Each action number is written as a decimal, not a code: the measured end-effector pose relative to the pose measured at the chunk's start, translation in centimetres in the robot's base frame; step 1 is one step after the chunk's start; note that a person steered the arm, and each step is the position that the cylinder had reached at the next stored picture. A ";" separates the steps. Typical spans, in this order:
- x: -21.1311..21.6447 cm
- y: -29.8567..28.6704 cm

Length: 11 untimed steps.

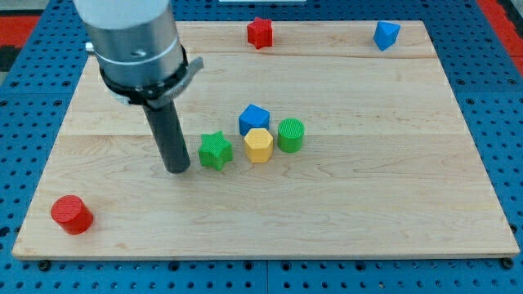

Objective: Move your arm parallel to the left of the blue cube

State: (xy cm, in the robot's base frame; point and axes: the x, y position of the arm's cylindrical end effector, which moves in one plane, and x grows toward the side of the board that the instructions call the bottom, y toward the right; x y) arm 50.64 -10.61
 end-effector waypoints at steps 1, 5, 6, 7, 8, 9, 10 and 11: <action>0.0 4.5; 7.6 2.5; 7.6 -8.5; 10.0 -15.8; 11.2 -15.9; 10.3 -19.7; 5.3 -19.7; -1.4 -17.9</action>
